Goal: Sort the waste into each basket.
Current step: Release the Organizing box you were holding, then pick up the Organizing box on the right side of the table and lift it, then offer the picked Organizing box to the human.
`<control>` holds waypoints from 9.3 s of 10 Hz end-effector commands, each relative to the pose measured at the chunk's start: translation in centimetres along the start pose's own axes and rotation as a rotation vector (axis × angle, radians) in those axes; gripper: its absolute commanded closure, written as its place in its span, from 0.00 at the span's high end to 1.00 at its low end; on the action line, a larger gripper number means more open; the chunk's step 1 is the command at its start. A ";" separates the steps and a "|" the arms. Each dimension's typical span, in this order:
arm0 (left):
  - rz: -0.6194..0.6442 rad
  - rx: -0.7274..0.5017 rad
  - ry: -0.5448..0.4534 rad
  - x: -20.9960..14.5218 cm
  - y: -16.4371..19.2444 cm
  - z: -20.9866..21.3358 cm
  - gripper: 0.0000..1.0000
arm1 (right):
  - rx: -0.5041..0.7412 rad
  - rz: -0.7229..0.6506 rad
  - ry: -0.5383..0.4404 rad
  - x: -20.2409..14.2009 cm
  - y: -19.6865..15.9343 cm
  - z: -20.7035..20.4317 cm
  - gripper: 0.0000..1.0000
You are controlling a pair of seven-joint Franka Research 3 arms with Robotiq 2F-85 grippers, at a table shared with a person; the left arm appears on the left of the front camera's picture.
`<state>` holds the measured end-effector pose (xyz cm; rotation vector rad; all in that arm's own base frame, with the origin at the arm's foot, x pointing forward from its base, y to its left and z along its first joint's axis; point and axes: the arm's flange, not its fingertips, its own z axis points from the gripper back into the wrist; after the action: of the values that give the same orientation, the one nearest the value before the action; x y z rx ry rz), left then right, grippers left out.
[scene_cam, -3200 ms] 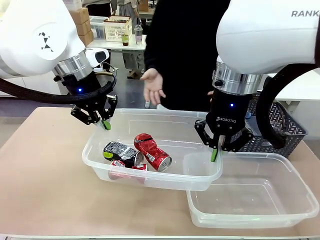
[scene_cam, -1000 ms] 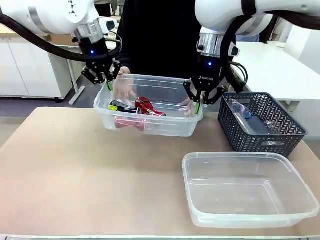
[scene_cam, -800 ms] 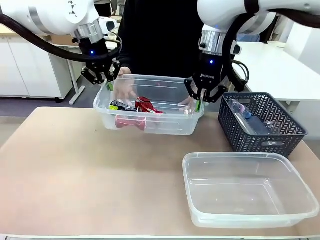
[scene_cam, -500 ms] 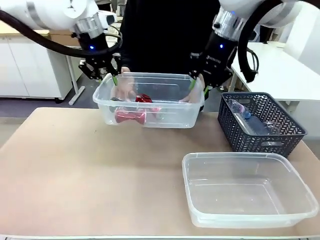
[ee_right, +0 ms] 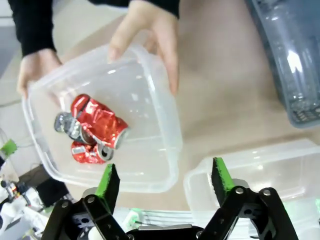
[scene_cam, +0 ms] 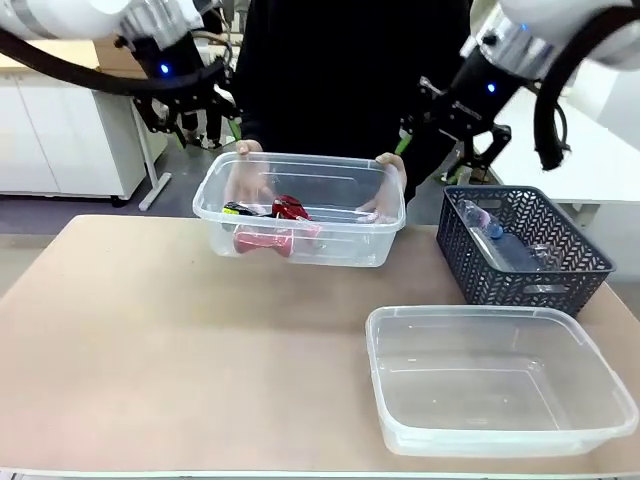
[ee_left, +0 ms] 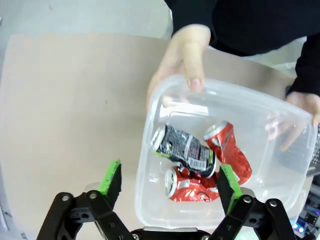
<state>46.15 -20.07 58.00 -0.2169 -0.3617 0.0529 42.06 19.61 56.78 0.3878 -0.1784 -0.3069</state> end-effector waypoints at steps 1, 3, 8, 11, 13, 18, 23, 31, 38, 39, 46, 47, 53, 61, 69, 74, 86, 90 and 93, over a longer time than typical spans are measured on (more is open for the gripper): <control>-0.030 -0.048 0.049 -0.8 1.4 -1.6 1.00 | 0.046 0.032 -0.010 0.1 -2.0 -0.9 1.00; -0.052 -0.085 0.169 -1.1 2.3 -2.9 1.00 | 0.003 0.004 -0.002 0.1 -0.9 -0.3 1.00; -0.019 -0.030 0.051 -0.8 0.7 -1.7 1.00 | 0.003 0.004 -0.002 0.1 -0.9 -0.3 1.00; -0.033 -0.051 0.071 -0.7 0.8 -1.7 1.00 | 0.000 0.013 -0.008 0.0 -1.0 -0.5 1.00; -0.090 -0.171 0.140 -3.6 0.8 1.1 1.00 | 0.117 0.102 0.067 -4.0 -3.9 5.6 1.00; 0.155 -0.132 0.265 -13.4 -10.5 0.9 1.00 | -0.123 0.367 -0.050 -11.7 -17.5 13.0 1.00; 0.086 -0.063 0.376 -18.2 -17.4 -4.8 1.00 | -0.177 0.391 0.045 -13.4 -20.7 12.9 1.00; 0.013 0.079 0.404 -26.0 -21.9 -15.4 1.00 | -0.257 0.397 0.324 -15.4 -30.4 -3.4 1.00; 0.000 0.036 0.414 -26.6 -21.6 -15.8 1.00 | -0.267 0.399 0.454 -9.7 -27.4 -2.9 1.00; -0.001 0.041 0.412 -26.5 -21.6 -15.9 1.00 | -0.285 0.393 0.467 -10.1 -27.7 -4.4 1.00; -0.006 0.033 0.424 -26.1 -21.0 -16.5 1.00 | -0.332 0.365 0.404 -12.0 -28.7 -9.3 1.00; -0.005 0.033 0.426 -26.1 -21.0 -16.5 1.00 | -0.306 0.370 0.375 -12.2 -29.0 -10.2 1.00; -0.012 0.025 0.423 -26.0 -21.0 -16.6 1.00 | -0.352 0.378 0.449 -13.4 -30.2 -12.6 1.00; -0.029 0.017 0.401 -25.8 -20.8 -16.9 0.00 | -0.378 0.393 0.500 -14.3 -30.2 -12.0 0.00; -0.017 -0.037 0.433 -24.3 -18.5 -13.4 0.00 | -0.342 0.289 0.538 -13.7 -28.5 -8.0 0.00; 0.019 -0.069 0.473 -21.7 -11.8 -2.7 0.01 | -0.385 0.230 0.594 -8.8 -20.5 1.3 0.00; 0.163 -0.080 0.356 -12.4 3.2 0.2 0.01 | -0.221 0.250 0.627 -2.2 -3.9 -4.6 0.00; 0.163 -0.080 0.356 -12.4 3.2 0.2 0.01 | -0.145 0.333 0.606 -2.8 0.5 -4.7 0.00; 0.163 -0.080 0.356 -12.4 3.2 0.2 0.01 | -0.145 0.333 0.606 -2.8 0.5 -4.7 0.00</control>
<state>34.30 -18.53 53.10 -0.3154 0.0167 0.1119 40.68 22.74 52.08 0.2772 0.3658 0.1236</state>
